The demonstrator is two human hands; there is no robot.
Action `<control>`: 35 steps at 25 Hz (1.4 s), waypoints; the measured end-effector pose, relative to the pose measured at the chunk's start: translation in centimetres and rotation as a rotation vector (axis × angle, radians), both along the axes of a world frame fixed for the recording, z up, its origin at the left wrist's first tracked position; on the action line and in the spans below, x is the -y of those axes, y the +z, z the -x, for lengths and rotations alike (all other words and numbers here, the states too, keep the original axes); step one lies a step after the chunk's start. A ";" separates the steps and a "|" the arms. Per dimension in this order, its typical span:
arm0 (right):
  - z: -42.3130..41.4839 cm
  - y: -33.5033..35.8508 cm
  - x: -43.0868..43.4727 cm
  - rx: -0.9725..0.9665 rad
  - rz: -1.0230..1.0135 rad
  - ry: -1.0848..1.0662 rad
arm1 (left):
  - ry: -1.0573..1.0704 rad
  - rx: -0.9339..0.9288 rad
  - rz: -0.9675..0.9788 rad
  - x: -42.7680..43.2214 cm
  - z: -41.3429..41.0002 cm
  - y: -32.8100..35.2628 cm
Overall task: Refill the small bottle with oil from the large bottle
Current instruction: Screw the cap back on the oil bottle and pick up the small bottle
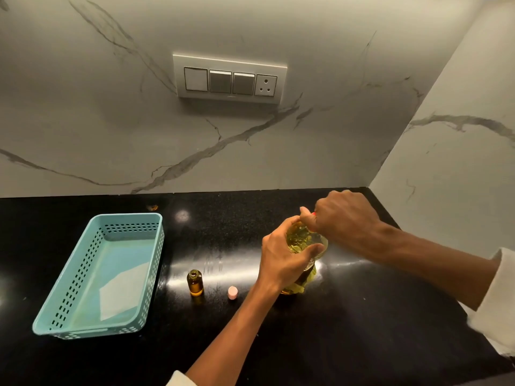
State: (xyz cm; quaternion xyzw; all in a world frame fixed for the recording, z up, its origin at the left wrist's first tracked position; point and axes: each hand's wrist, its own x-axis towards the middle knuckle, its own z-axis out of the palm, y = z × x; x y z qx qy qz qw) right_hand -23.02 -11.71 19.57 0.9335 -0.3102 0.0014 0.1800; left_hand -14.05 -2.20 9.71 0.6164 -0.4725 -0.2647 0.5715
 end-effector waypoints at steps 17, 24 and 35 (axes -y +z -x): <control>0.5 1.2 1.6 -0.034 -0.050 0.301 | -0.016 -0.009 0.024 0.0 -0.1 0.3; 0.6 1.0 5.1 -0.060 -0.024 0.699 | 0.030 0.012 0.040 0.0 0.5 0.4; 0.2 0.1 0.3 -0.093 0.043 0.089 | 0.035 0.025 0.055 0.2 0.4 0.1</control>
